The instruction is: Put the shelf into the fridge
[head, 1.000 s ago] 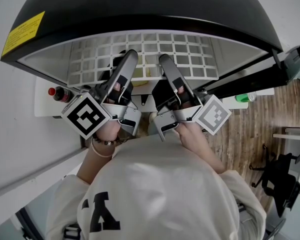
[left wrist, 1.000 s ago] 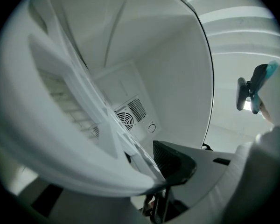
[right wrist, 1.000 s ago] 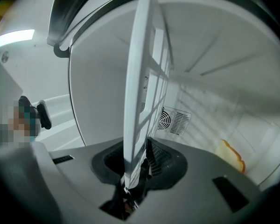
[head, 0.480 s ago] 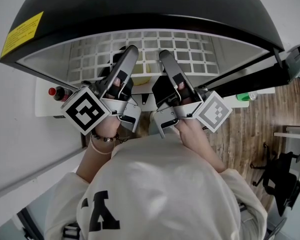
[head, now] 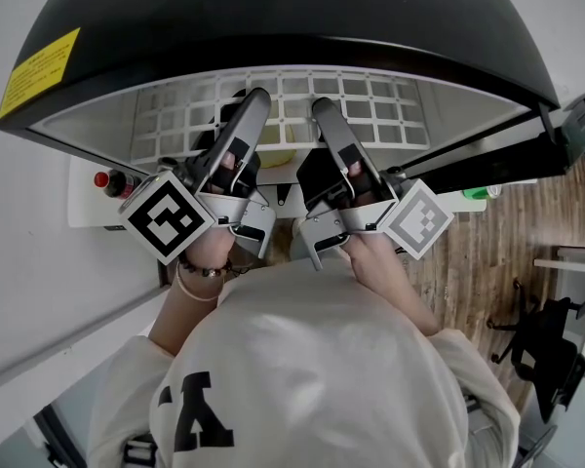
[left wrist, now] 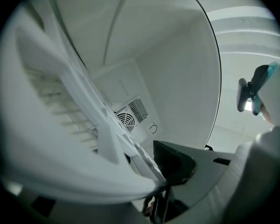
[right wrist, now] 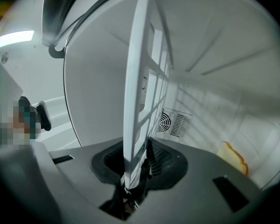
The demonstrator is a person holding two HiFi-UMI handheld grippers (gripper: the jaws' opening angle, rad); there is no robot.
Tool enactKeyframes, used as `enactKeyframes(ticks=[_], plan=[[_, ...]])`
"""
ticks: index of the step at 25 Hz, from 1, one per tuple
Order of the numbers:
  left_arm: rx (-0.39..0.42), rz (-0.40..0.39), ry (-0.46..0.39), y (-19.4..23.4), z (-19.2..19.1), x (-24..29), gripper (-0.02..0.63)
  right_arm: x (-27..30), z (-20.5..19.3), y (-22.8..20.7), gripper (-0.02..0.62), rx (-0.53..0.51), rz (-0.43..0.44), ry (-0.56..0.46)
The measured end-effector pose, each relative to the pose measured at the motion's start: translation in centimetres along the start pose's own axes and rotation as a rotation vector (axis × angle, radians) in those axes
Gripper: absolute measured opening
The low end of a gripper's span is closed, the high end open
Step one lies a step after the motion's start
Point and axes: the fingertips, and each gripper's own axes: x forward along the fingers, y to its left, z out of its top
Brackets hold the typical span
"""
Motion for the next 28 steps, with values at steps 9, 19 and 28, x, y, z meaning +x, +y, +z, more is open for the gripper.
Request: enactKeyframes(ticks=[9, 19, 28], plan=[[0.012, -0.006, -0.003, 0.06, 0.16, 0.44, 0.146, 0.32, 0.28, -0.16, 0.086, -0.003, 0.004, -0.001], [0.044, -0.026, -0.003, 0.0, 0.27, 0.62, 0.161, 0.47, 0.3, -0.3, 0.089, -0.021, 0.004, 0.006], [0.035, -0.021, -0.002, 0.07, 0.31, 0.74, 0.163, 0.63, 0.46, -0.33, 0.101, -0.024, 0.008, 0.011]])
